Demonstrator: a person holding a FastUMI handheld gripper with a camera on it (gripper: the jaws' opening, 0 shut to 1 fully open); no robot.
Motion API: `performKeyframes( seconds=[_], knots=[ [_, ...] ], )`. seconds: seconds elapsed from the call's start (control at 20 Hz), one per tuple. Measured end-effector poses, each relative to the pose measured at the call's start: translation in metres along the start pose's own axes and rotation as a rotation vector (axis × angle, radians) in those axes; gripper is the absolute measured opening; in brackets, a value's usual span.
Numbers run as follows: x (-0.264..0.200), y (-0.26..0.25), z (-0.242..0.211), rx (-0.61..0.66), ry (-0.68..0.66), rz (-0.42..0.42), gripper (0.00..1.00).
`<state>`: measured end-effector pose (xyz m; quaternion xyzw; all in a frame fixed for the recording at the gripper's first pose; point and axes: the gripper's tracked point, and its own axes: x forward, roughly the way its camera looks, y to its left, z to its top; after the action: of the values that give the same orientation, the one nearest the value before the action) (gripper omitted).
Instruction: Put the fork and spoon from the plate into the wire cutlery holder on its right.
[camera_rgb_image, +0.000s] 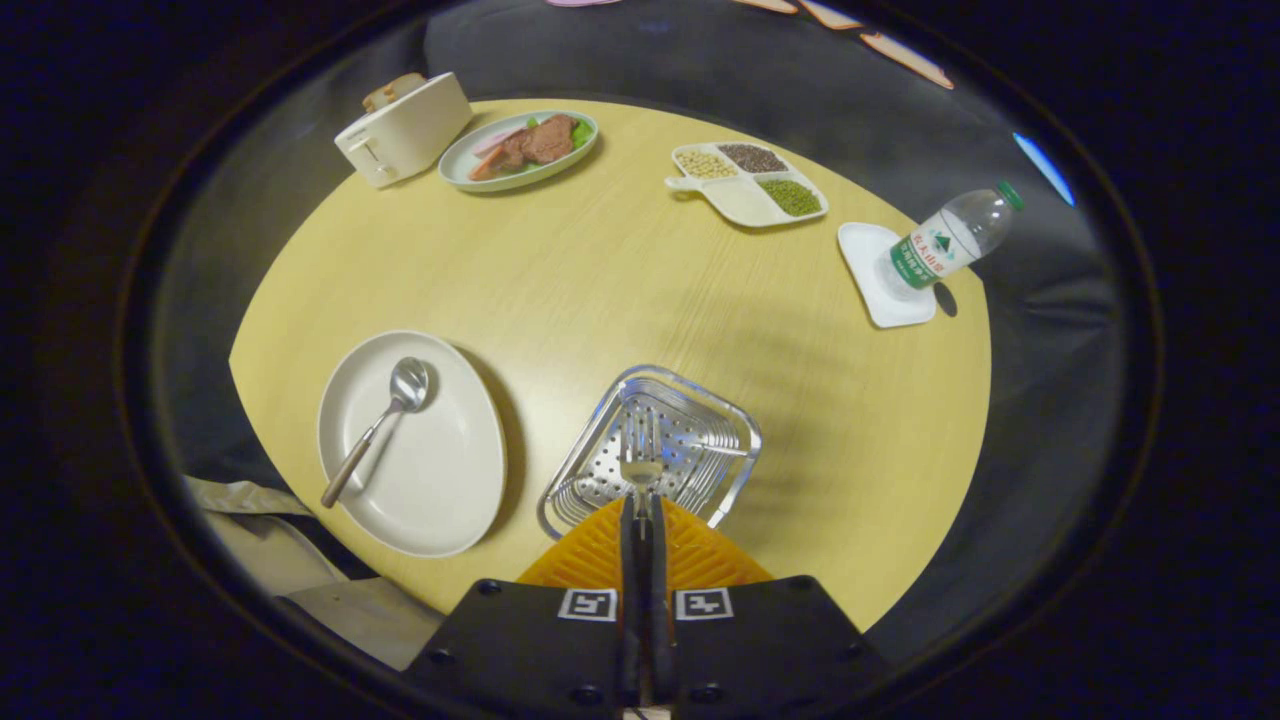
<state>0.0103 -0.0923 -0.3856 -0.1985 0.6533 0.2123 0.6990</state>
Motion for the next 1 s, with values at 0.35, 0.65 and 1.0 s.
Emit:
performKeyframes(
  seconds=[0.35,0.65,1.0],
  knots=[
    [-0.014,0.003,0.018,0.021,-0.137,-0.038,0.36],
    [-0.037,0.001,0.029,0.109,-0.324,-0.131,0.82],
    [-0.061,0.034,0.044,0.183,-0.528,-0.171,1.00]
  ],
)
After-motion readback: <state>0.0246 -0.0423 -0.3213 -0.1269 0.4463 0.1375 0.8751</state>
